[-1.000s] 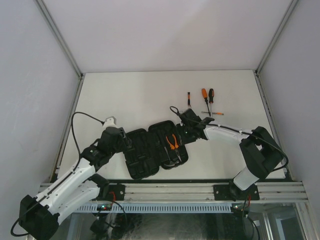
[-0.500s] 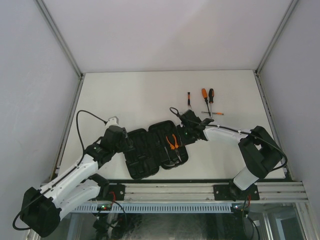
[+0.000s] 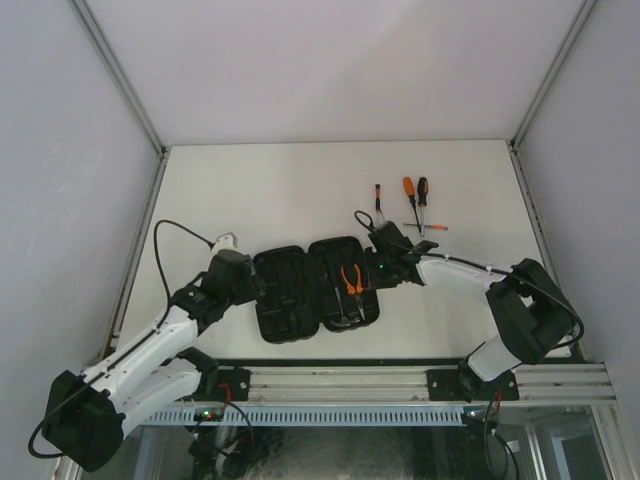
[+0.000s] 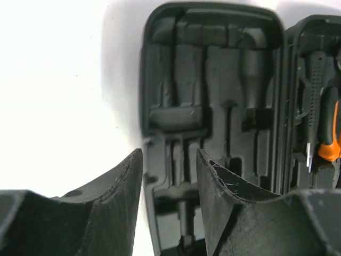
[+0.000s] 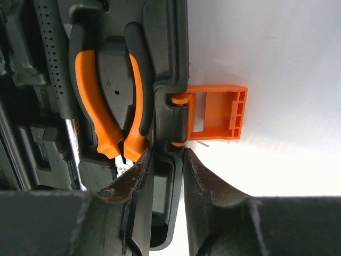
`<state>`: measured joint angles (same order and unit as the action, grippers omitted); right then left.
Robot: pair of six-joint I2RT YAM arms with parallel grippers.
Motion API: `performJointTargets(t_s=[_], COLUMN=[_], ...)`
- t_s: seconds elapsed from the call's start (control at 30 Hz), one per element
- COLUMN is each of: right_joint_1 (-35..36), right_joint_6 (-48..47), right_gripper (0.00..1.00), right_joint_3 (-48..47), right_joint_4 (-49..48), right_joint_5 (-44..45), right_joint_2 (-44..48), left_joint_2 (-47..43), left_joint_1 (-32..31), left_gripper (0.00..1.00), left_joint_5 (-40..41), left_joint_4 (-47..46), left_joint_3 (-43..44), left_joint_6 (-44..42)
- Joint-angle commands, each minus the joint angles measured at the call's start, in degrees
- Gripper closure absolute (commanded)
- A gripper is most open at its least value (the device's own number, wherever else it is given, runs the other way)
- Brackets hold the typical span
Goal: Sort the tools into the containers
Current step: Adjust the storage box at the center of the board.
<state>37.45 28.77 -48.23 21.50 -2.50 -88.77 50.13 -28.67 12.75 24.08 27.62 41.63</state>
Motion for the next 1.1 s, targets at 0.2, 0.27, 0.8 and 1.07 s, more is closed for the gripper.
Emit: performJointTargets(t_s=[0.2, 0.27, 0.8, 1.07], right_joint_1=[-3.83, -3.09, -6.02, -14.32], right_joint_6=[0.71, -0.53, -8.97, -9.26], right_gripper=[1.00, 0.99, 0.66, 0.64], right_joint_3=[5.00, 4.48, -5.43, -8.74], right_joint_4=[-2.24, -3.60, 1.45, 2.48], right_joint_5=[2.18, 0.97, 2.85, 5.75], right_joint_2=[4.32, 4.18, 10.59, 15.74], left_joint_2=[1.75, 1.83, -0.52, -0.58], left_joint_1=[0.54, 0.54, 2.15, 2.47], left_gripper=[0.52, 0.52, 0.51, 0.51], left_joint_5=[-2.03, -2.03, -0.49, -0.22], left_joint_4=[-2.94, -2.94, -0.29, 0.56], left_joint_3=[2.81, 3.16, 5.44, 6.72], left_joint_6=[0.75, 0.50, -2.09, -4.40])
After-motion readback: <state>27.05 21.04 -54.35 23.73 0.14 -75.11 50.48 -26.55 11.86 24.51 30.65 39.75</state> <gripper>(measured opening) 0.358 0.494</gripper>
